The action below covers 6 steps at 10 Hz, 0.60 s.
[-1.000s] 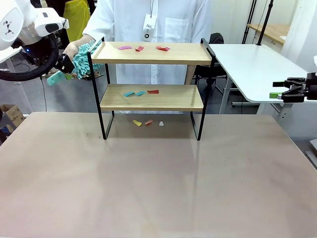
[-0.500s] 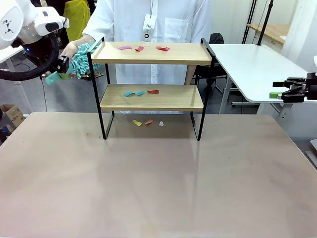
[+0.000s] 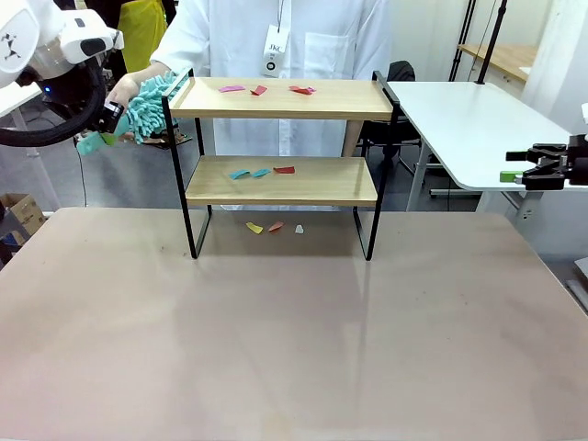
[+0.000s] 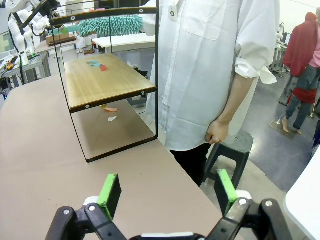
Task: Clean the shelf.
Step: Pick up the Duster handed by the human.
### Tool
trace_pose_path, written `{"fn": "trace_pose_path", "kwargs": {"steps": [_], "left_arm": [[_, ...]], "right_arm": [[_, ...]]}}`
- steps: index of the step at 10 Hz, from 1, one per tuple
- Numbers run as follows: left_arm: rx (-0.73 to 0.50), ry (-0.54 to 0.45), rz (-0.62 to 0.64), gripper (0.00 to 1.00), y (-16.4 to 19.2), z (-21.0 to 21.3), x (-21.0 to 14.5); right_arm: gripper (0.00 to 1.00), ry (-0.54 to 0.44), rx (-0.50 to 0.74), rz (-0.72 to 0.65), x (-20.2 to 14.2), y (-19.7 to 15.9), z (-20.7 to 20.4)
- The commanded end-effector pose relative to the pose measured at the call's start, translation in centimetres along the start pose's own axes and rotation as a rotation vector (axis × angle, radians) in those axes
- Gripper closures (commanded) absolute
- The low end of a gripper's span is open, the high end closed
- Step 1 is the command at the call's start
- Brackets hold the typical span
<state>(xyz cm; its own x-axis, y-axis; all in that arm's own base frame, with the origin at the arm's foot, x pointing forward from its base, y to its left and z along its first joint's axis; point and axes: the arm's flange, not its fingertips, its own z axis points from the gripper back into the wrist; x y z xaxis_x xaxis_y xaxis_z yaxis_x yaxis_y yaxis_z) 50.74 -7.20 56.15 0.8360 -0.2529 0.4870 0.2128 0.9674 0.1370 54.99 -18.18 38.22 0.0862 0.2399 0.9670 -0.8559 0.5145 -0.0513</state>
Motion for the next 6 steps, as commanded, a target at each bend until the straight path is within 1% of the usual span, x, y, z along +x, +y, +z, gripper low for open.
{"fn": "trace_pose_path", "kwargs": {"steps": [1, 5, 6], "left_arm": [[0.041, 0.016, 0.052, 1.00, -0.01, 0.29, -0.44], [0.009, 0.006, 0.057, 1.00, 0.35, 0.48, -0.60], [0.007, 0.017, 0.036, 1.00, 0.25, -0.02, -0.23]], "right_arm": [[0.00, 0.008, -0.001, -0.001, 0.35, -0.03, -0.03], [0.00, 0.008, -0.001, -0.001, 0.35, -0.03, -0.03], [0.00, 0.008, -0.001, -0.001, 0.35, -0.03, -0.03]]}}
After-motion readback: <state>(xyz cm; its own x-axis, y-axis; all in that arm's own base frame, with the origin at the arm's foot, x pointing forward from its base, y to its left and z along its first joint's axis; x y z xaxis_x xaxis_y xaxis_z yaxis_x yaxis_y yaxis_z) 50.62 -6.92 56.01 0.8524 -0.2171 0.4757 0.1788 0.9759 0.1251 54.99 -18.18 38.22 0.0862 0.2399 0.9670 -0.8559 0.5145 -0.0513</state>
